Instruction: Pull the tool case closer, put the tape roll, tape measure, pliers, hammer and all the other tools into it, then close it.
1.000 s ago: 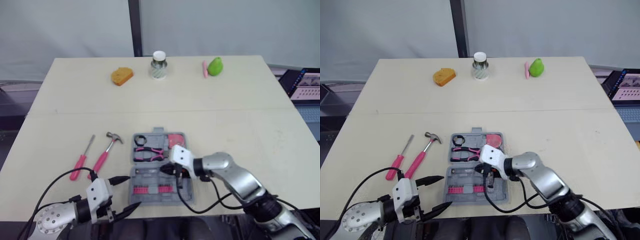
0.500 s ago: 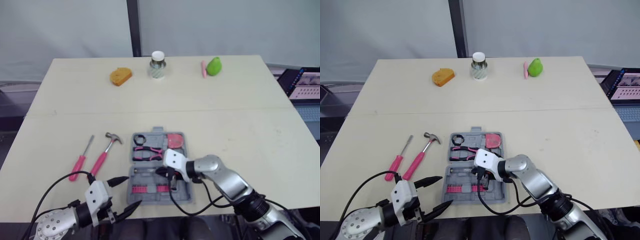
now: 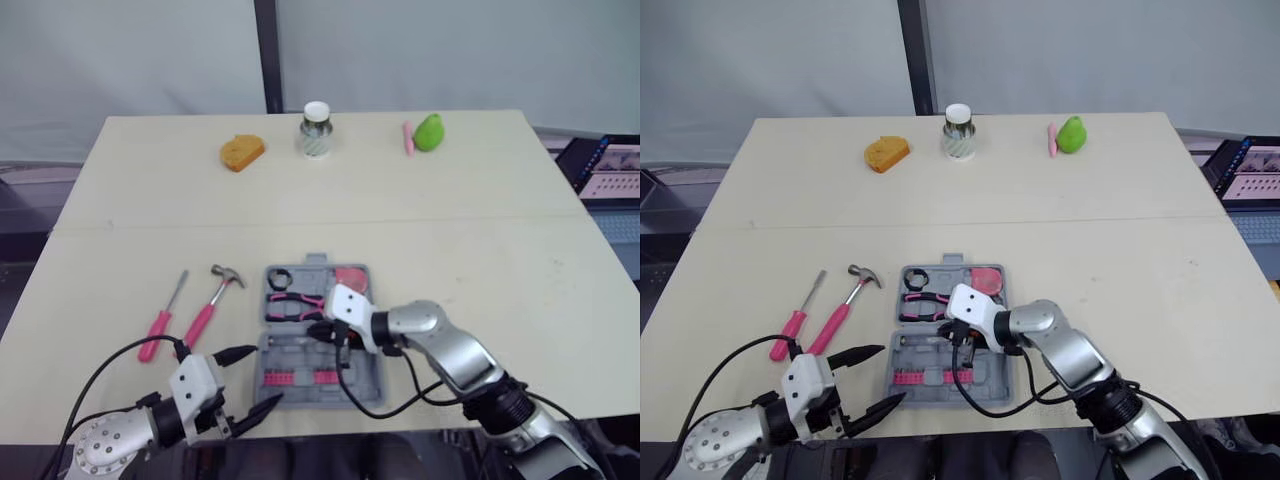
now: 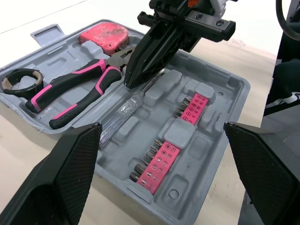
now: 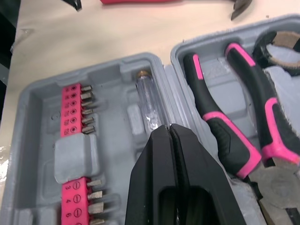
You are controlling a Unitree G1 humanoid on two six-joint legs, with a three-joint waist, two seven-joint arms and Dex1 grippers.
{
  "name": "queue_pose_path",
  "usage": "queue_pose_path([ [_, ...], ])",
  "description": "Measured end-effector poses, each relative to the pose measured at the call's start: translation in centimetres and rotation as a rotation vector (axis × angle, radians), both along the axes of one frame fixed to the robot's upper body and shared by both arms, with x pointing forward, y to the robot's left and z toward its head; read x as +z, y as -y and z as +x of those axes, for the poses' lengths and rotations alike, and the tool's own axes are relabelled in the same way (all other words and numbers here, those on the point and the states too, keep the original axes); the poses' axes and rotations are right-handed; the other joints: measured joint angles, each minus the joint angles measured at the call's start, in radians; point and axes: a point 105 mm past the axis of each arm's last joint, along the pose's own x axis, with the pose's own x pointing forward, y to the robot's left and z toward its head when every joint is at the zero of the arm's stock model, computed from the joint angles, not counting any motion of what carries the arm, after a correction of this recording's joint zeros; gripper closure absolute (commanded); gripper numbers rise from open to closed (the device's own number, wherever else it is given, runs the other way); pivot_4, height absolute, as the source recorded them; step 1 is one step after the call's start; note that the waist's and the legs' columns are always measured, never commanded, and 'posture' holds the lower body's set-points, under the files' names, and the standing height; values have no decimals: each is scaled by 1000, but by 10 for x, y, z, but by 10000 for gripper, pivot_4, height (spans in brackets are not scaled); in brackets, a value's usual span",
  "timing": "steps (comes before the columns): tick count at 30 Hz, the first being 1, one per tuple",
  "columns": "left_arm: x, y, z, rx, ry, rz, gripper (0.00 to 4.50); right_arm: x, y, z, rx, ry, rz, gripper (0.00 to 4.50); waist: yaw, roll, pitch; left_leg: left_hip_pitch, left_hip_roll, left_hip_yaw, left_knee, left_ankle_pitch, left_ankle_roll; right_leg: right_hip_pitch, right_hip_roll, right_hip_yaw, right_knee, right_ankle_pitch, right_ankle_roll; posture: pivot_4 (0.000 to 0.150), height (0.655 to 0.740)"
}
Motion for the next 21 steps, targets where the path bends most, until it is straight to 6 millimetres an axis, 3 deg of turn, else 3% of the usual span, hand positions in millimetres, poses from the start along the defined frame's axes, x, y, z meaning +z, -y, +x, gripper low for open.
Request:
queue_pose_path([
  [21, -1, -1, 2, 21, 2, -8, 0, -17, -4, -2, 77, 110, -120, 44126, -21, 0, -1, 2, 0, 0, -1, 0, 0, 0, 0, 0, 1, 0, 0, 1500, 7400],
])
